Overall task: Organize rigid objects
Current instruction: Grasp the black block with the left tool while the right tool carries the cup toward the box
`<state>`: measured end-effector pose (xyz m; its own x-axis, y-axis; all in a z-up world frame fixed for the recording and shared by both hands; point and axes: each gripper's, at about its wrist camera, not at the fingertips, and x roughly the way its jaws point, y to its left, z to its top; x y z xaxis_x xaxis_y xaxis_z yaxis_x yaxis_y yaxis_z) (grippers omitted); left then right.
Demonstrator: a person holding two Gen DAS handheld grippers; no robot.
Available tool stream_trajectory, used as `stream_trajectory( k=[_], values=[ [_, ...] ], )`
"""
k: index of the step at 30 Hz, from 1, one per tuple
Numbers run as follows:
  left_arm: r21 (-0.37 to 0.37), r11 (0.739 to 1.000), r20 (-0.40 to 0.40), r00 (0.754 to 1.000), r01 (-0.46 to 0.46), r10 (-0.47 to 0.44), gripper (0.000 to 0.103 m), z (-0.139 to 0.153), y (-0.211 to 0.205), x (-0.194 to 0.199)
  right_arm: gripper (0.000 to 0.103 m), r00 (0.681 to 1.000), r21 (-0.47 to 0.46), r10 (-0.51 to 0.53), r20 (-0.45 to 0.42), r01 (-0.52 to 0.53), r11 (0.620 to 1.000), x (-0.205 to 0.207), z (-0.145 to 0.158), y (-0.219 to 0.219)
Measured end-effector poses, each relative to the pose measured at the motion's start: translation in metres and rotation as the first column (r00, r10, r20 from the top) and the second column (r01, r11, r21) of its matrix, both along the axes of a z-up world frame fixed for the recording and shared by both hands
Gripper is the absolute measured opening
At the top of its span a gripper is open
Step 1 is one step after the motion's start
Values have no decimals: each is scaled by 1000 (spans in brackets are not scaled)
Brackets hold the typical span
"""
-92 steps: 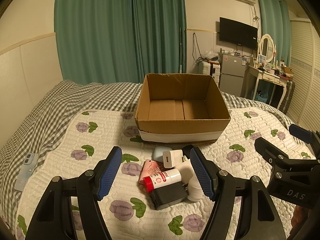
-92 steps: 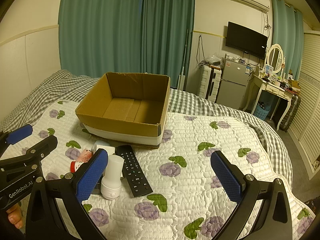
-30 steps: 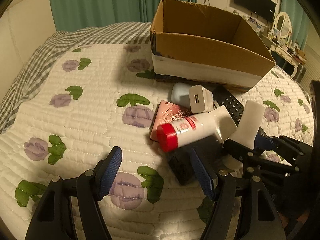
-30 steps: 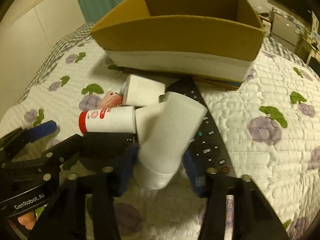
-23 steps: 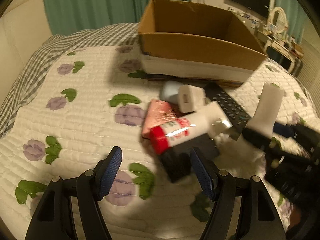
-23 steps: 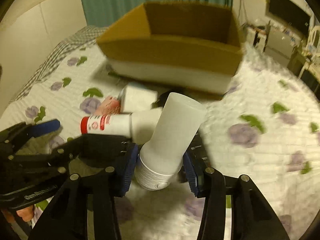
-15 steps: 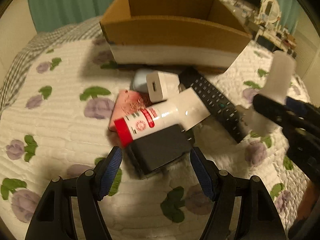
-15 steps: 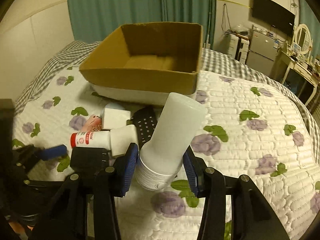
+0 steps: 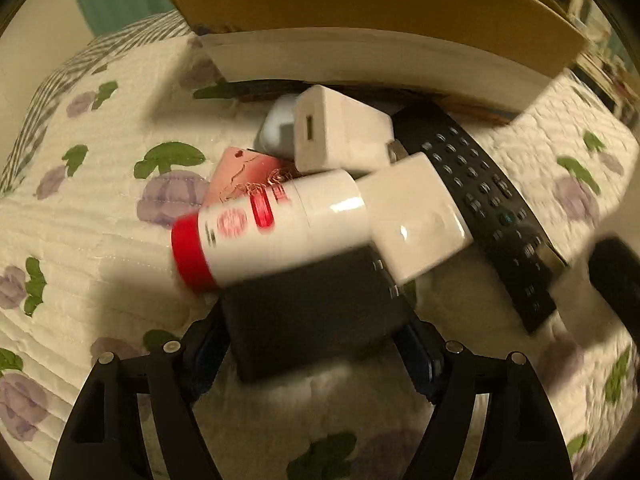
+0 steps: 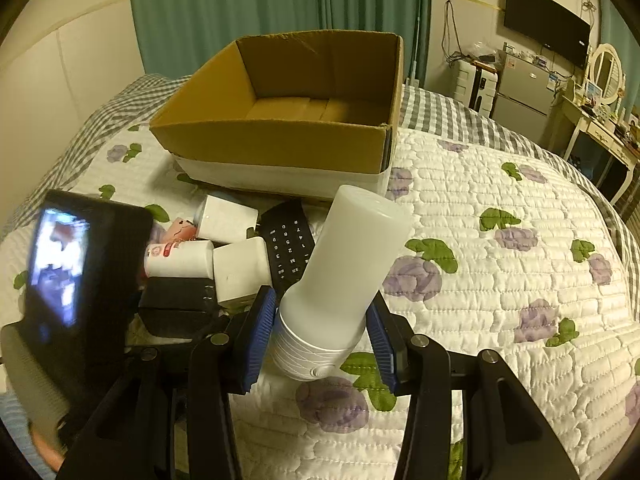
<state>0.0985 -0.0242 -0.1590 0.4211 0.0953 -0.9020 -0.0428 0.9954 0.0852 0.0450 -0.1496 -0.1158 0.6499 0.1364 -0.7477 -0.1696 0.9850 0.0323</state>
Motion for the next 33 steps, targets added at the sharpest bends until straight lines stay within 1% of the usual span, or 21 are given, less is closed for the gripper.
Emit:
stream_trajectory(
  k=[2, 5, 10, 13, 16, 17, 20, 21, 23, 25, 28, 29, 31, 33],
  values=[
    [-18, 1000, 16, 1000, 0, 0, 78, 1, 3, 0, 45, 1000, 1, 0, 0, 0, 1000, 0, 0, 0],
    [-81, 997, 41, 999, 17, -14, 77, 5, 14, -5, 45, 1000, -1, 1, 0, -1, 1000, 1, 1, 0],
    [-148, 988, 53, 998, 44, -37, 76, 14, 29, -20, 45, 1000, -3, 1, 13, -1, 1000, -1, 6, 1],
    [-172, 984, 80, 996, 50, -37, 76, 27, 34, -33, 45, 1000, -6, 2, 27, -2, 1000, -3, 11, 2],
    [-188, 980, 127, 991, 61, -37, 76, 44, 46, -40, 45, 999, -13, 7, 42, -7, 1000, -6, 18, 3],
    [-196, 978, 144, 989, 65, -37, 76, 53, 46, -46, 45, 999, -14, 10, 50, -9, 1000, -7, 23, 2],
    [-209, 975, 184, 982, 78, -39, 76, 73, 47, -48, 45, 997, -17, 19, 69, -18, 1000, -6, 38, 2],
    [-209, 974, 204, 978, 87, -44, 76, 83, 45, -51, 45, 997, -16, 23, 73, -22, 1000, -5, 42, 3],
    [-202, 972, 242, 968, 117, -67, 76, 103, 44, -46, 45, 995, -14, 38, 88, -37, 999, 0, 57, 4],
    [-198, 970, 275, 958, 141, -84, 76, 120, 30, -33, 45, 993, -15, 49, 108, -48, 999, 6, 72, 4],
    [-183, 968, 322, 941, 172, -106, 76, 141, 28, -17, 45, 988, -22, 68, 137, -65, 998, 21, 96, 3],
    [-174, 967, 341, 933, 185, -117, 76, 149, 26, -7, 45, 986, -36, 74, 148, -69, 997, 28, 103, 3],
    [-151, 968, 358, 924, 200, -135, 76, 160, 23, 8, 45, 983, -47, 82, 163, -76, 996, 45, 117, 3],
    [-108, 973, 379, 913, 205, -150, 76, 166, 19, 26, 45, 982, -43, 88, 170, -81, 996, 60, 125, 2]
  ],
)
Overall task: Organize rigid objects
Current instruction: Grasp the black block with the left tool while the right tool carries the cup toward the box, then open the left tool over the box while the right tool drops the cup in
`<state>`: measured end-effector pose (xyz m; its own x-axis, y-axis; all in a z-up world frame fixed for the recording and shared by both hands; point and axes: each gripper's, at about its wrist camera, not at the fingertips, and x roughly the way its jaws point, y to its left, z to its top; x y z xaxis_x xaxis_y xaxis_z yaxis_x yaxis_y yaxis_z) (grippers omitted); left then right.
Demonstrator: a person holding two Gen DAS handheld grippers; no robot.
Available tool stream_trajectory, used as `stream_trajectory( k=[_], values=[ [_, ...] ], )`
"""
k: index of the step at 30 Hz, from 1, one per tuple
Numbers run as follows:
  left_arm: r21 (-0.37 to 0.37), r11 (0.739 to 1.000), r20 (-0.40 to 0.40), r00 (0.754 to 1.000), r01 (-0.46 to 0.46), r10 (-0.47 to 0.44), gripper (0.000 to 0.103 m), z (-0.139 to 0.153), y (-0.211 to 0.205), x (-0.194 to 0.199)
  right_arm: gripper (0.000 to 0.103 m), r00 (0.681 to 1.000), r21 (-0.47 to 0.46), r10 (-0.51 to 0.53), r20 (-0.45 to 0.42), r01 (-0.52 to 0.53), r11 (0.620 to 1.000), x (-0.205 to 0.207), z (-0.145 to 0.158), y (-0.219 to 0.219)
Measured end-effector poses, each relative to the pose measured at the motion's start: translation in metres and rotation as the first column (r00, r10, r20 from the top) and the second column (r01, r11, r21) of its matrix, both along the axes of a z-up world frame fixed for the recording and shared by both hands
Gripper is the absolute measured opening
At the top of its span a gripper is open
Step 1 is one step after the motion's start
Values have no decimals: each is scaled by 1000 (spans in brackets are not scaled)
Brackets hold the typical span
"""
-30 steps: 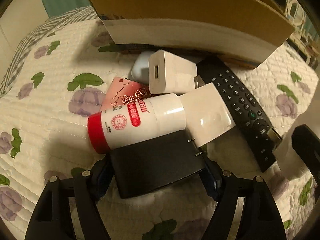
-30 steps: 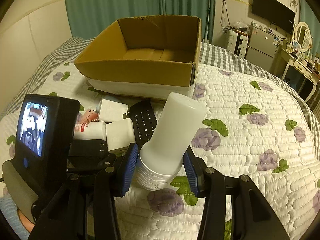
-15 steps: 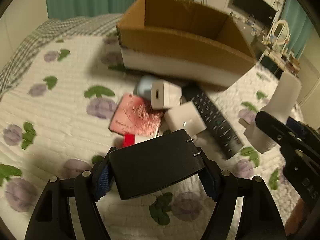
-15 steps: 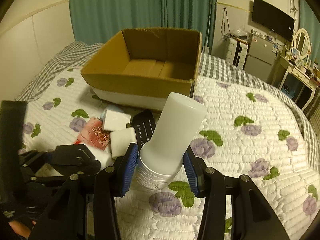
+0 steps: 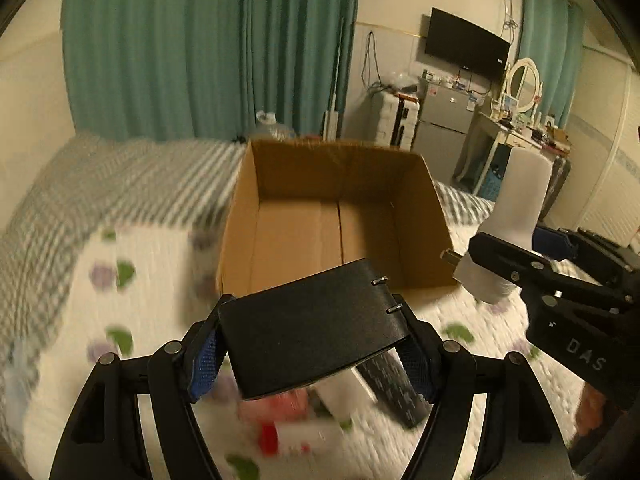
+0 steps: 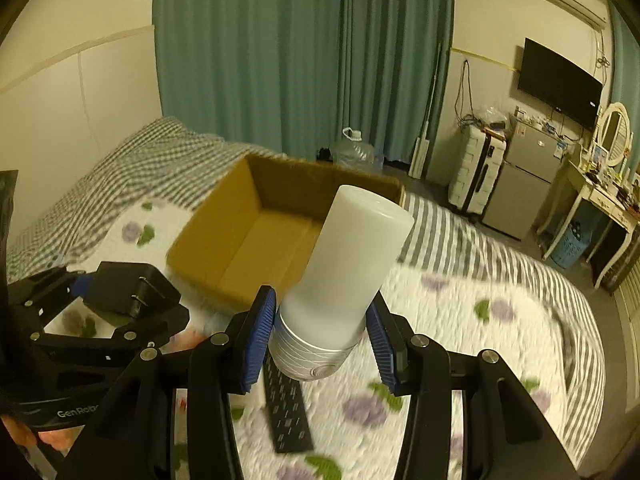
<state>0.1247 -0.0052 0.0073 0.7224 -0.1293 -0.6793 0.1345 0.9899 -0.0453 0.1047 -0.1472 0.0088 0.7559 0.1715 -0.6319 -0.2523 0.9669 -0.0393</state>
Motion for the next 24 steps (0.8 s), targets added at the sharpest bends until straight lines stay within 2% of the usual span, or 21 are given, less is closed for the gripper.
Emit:
stream_trajectory(
  k=[4, 10, 13, 16, 18, 24],
  values=[
    [26, 999, 6, 1000, 19, -19, 76, -4, -7, 42, 45, 1000, -15, 5, 15, -5, 1000, 31, 5, -2],
    [68, 996, -9, 998, 58, -58, 76, -34, -20, 87, 45, 1000, 17, 2, -9, -1, 1000, 71, -14, -8],
    [92, 993, -4, 997, 80, -80, 77, -47, -26, 97, 45, 1000, 26, 10, -16, -10, 1000, 82, -23, -7],
    [122, 992, -4, 999, 40, -39, 77, -54, -26, 103, 45, 1000, 26, 20, -18, -20, 999, 89, -31, -4],
    [111, 993, 25, 999, 27, -30, 78, -51, -22, 102, 45, 999, 28, 24, -21, -24, 999, 92, -34, -4],
    [85, 996, 33, 999, 4, -6, 78, -44, -8, 97, 45, 998, 5, 20, -57, -20, 1000, 98, -44, -1]
  ],
)
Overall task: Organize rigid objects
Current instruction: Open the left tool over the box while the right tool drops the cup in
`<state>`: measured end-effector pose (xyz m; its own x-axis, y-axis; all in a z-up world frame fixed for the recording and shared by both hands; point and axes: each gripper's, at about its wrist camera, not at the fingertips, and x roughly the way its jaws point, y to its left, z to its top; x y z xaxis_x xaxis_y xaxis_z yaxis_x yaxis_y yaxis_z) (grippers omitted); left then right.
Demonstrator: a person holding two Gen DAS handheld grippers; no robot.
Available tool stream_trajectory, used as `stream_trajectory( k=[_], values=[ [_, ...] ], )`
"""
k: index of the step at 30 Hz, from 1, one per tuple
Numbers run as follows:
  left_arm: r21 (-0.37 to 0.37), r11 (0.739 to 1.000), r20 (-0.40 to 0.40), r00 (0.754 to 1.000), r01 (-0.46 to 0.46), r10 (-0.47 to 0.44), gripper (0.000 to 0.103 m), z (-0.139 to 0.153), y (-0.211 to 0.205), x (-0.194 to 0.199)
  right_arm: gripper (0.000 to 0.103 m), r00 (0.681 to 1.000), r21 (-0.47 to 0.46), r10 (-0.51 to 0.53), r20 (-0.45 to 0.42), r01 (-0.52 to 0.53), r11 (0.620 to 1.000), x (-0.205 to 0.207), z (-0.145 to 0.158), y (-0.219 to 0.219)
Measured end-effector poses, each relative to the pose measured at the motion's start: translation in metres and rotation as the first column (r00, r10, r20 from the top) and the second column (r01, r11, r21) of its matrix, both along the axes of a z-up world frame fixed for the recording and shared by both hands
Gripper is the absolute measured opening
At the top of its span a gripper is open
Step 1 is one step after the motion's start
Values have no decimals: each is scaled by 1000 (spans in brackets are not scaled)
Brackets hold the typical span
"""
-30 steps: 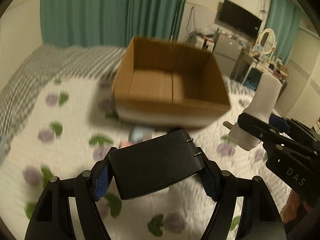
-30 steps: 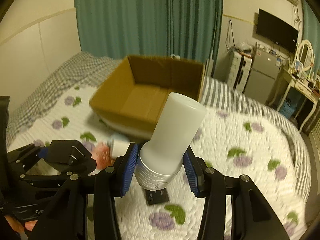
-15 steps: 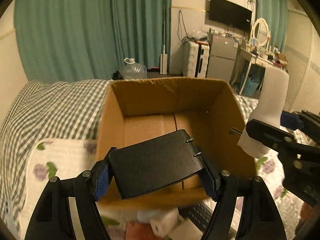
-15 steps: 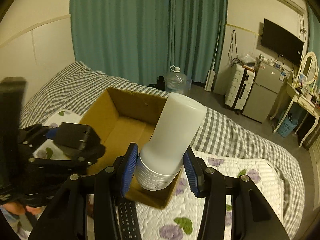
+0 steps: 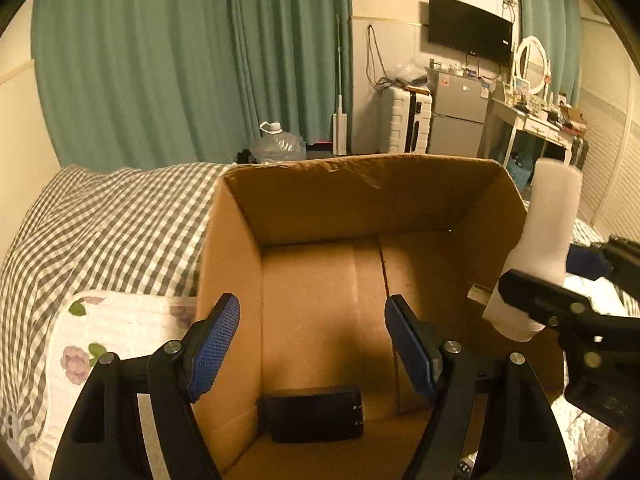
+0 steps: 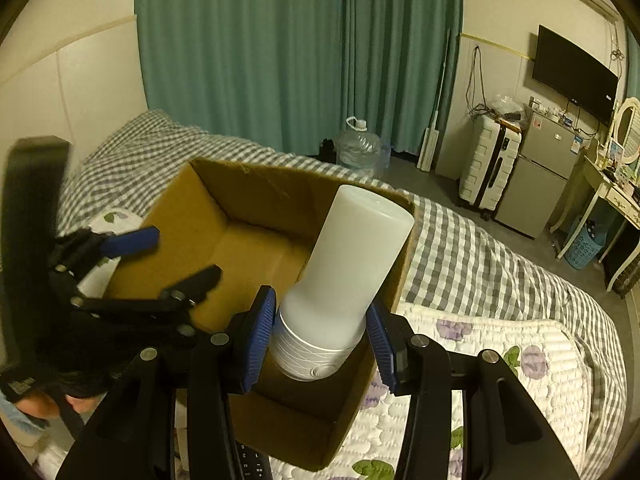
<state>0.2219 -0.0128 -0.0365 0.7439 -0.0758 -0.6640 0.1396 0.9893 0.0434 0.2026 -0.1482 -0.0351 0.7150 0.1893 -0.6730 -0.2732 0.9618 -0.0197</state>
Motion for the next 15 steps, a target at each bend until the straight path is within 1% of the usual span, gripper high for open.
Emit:
stream_trajectory(
  k=[6, 7, 9, 11, 15],
  values=[
    [-4, 1000, 41, 999, -14, 14, 78, 14, 9, -16, 46, 997, -38, 23, -73, -26, 999, 3, -13, 8],
    [-8, 1000, 43, 999, -17, 17, 78, 15, 11, -17, 46, 997, -40, 18, -72, -21, 999, 3, -14, 9],
    [-17, 999, 44, 999, -29, 30, 78, 17, 16, -21, 67, 998, -29, 8, -67, -10, 1000, 4, -13, 6],
    [-21, 999, 41, 998, -42, 43, 78, 18, 20, -27, 70, 998, -1, 8, -58, -8, 1000, 2, -10, 3],
    [-36, 997, 32, 997, -62, 64, 78, 21, 30, -43, 70, 999, 7, -29, -32, 29, 1000, -9, 4, -6]
  ],
)
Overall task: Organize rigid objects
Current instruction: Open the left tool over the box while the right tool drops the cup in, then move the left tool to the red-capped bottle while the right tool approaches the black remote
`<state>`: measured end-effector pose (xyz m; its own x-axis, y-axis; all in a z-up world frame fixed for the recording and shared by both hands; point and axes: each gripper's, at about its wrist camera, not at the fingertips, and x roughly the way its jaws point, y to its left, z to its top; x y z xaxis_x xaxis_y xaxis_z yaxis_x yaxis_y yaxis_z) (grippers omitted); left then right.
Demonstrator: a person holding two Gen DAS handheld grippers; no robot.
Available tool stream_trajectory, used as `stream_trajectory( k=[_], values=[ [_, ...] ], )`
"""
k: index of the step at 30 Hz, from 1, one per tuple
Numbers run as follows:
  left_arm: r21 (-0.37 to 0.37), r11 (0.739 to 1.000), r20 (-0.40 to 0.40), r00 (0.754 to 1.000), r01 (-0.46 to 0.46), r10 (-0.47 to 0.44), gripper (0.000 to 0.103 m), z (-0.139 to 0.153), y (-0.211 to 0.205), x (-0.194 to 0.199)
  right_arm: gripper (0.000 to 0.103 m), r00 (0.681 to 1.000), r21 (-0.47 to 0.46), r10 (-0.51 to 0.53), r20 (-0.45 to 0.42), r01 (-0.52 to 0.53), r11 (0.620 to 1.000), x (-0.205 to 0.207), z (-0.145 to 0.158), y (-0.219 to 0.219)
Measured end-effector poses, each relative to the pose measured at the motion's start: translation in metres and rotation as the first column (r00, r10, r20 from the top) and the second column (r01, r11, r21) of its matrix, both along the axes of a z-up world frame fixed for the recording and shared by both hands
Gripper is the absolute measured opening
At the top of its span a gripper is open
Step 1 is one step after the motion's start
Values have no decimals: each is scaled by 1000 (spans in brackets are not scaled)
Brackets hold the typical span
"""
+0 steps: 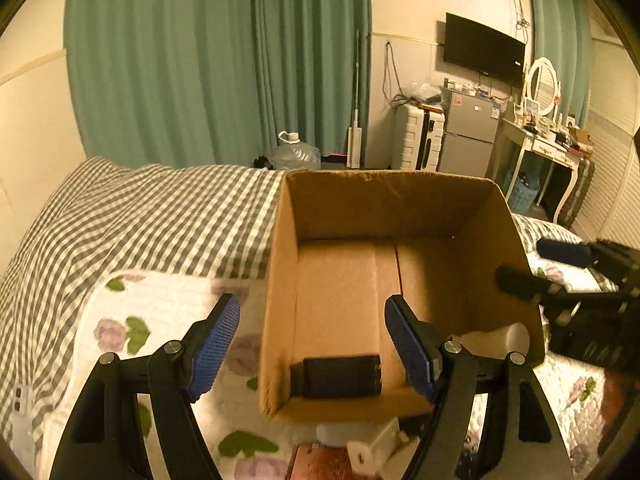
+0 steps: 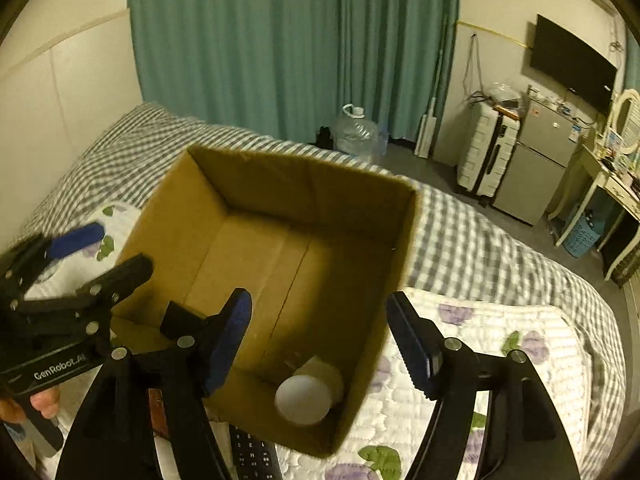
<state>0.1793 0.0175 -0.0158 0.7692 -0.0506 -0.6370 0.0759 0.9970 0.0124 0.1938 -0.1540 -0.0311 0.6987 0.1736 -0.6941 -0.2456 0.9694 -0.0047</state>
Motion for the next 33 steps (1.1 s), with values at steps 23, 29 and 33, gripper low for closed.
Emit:
stream_trajectory(
  k=[23, 29, 33],
  values=[
    [-7, 999, -117, 992, 36, -37, 78, -56, 6, -124, 74, 993, 33, -77, 88, 75, 997, -157, -14, -23],
    [47, 996, -212, 975, 82, -70, 78, -95, -10, -122, 74, 999, 10, -51, -7, 51, 999, -144, -60, -22],
    [38, 994, -257, 962, 103, -90, 78, -109, -16, -118, 74, 998, 10, -44, -38, 44, 999, -137, -74, -23]
  ],
)
